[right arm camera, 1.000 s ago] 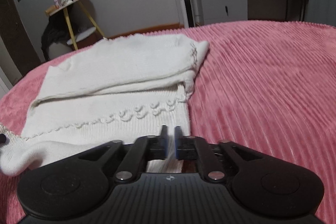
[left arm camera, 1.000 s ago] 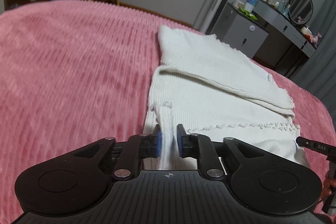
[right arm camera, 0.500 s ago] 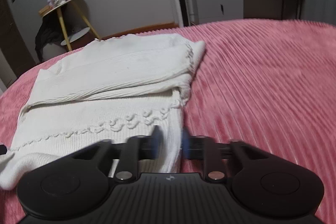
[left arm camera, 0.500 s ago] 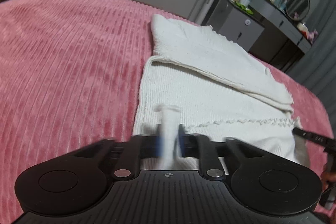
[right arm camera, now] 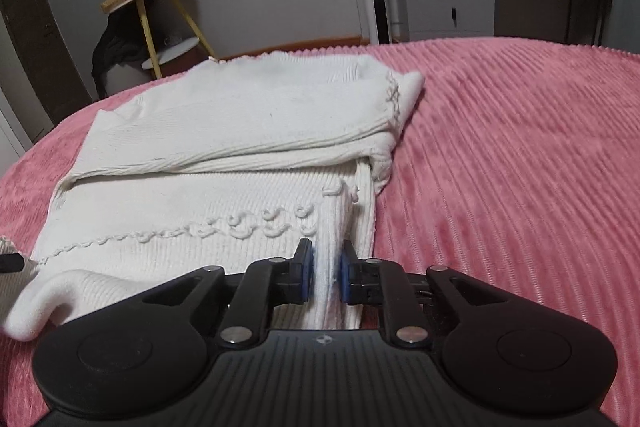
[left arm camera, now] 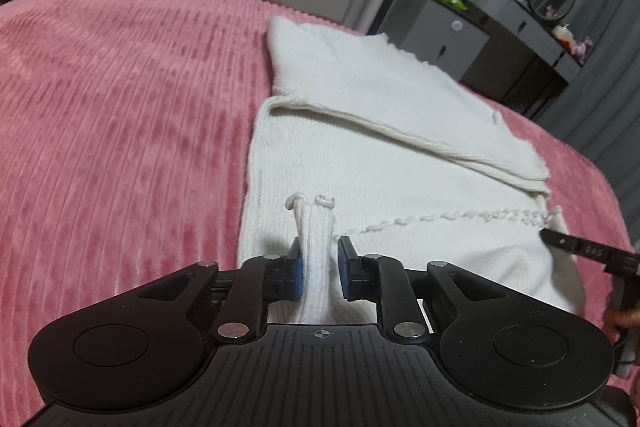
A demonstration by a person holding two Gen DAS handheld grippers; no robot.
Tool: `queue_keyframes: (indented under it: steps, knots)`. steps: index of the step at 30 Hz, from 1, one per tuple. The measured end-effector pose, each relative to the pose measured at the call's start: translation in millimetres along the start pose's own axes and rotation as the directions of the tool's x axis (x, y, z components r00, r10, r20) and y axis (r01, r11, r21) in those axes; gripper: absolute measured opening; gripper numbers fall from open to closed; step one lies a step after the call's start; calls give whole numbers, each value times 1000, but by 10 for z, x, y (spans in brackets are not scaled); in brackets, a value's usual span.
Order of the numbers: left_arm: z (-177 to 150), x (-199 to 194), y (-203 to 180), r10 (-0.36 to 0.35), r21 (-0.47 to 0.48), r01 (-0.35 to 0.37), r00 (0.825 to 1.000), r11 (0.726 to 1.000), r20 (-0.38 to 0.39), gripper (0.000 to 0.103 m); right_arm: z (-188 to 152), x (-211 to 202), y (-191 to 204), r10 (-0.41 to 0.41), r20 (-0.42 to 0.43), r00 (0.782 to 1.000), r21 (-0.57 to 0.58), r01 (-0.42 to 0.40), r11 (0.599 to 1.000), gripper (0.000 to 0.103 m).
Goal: Fold small clothes
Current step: 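Lift the hem with both grippers and fold it over toward the collar, release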
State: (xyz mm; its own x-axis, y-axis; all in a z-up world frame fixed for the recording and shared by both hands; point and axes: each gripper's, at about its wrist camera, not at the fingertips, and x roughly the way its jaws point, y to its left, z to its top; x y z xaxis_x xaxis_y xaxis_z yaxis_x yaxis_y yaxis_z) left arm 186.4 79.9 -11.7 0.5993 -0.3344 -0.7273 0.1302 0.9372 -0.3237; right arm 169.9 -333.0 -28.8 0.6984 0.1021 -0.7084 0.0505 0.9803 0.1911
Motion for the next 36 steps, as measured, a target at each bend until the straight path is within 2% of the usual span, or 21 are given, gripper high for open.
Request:
queue_keyframes:
  steps: [2,5,8,11,13,17,22,27,30,31,33,35,36]
  knots:
    - [37,-30,-20,8,21,-8,1000,1000,7,10,14,-35,34,-21,10,1000,-25,22,999,6]
    - [169,-164,-72,-8,83,3,998,997,54,10,61,-166,122,-58,65,996,-83,63,995,6]
    - [410,-303,-127,-15,129,-1,992,992,126,10,179,-319,184,-70,141,988,-92,83,992,6]
    - [724,-331,-164,-4,141,-23,982,990,189,10,359,-394,232,-83,216,973,-75,101,992,6]
    - [927,-306,-216,8,161,-47,972,986,236,10,498,-380,284,-116,260,959,-88,143,986,6]
    - [1282,-65,-327,25,177,-80,955,981,294,10,789,-195,303,-155,308,939,-97,193,976,6]
    - [1603,531,-358,77,157,-118,967,981,243,10,1102,259,164,-184,260,948,-47,203,978,6]
    - [1677,1048,-246,130,129,-152,978,980,166,10,1196,704,78,-181,182,967,-51,193,980,6]
    - [1619,1181,-156,118,105,-135,981,985,153,12,1172,900,-33,-144,101,984,-23,147,989,7]
    - [1598,1215,-117,108,105,-124,983,987,149,18,1163,919,-69,-124,94,988,-9,125,992,7]
    - [1584,1277,-86,96,117,-110,988,987,125,22,1165,940,-124,-100,84,991,4,100,995,11]
    - [1593,1321,-99,99,134,-114,988,984,120,18,1188,961,-175,-60,73,996,23,58,998,12]
    - [1596,1307,-106,97,139,-114,987,984,127,10,1196,968,-195,-45,71,996,30,43,999,12]
